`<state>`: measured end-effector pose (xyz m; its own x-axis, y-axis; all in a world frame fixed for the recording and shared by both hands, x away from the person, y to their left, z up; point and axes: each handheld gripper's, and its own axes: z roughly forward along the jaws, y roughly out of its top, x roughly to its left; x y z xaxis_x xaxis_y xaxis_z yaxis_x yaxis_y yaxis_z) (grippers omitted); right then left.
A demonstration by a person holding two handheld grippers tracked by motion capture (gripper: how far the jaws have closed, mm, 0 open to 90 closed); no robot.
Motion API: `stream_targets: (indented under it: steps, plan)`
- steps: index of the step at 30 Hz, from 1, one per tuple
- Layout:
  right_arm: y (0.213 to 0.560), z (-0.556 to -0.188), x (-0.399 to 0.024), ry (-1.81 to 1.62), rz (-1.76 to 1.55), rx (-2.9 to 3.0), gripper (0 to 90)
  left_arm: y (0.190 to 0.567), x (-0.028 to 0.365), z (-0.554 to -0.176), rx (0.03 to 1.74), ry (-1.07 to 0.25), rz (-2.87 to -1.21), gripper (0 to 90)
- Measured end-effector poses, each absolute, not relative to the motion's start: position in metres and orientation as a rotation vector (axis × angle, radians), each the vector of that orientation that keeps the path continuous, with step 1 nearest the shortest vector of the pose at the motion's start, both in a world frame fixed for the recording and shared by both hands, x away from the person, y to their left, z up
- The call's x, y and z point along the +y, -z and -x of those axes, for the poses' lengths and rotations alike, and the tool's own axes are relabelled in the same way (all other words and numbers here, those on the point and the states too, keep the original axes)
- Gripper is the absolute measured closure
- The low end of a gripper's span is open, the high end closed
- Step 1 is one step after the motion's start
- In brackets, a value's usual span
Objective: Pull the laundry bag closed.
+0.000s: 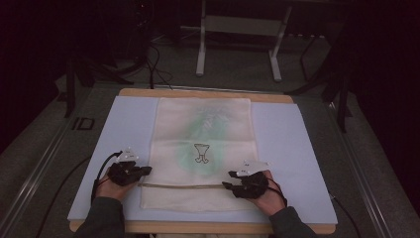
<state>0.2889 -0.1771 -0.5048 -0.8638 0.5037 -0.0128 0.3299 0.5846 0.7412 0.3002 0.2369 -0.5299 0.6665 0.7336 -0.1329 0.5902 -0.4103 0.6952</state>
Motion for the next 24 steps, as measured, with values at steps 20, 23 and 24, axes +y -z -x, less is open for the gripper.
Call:
stream_targets:
  steps: [20, 23, 24]
  plan:
    - [0.492, -0.288, -0.111, -1.239, -0.503, 2.676, 55.1, 0.532, 0.235, -0.301, 1.004, -0.242, -2.165, 89.2]
    - [0.492, -0.287, -0.099, -1.247, -0.467, 2.690, 55.3, 0.532, 0.235, -0.301, 1.002, -0.240, -2.165, 89.3]
    - [0.492, -0.287, -0.095, -1.250, -0.460, 2.694, 55.4, 0.532, 0.235, -0.301, 1.002, -0.239, -2.165, 89.3]
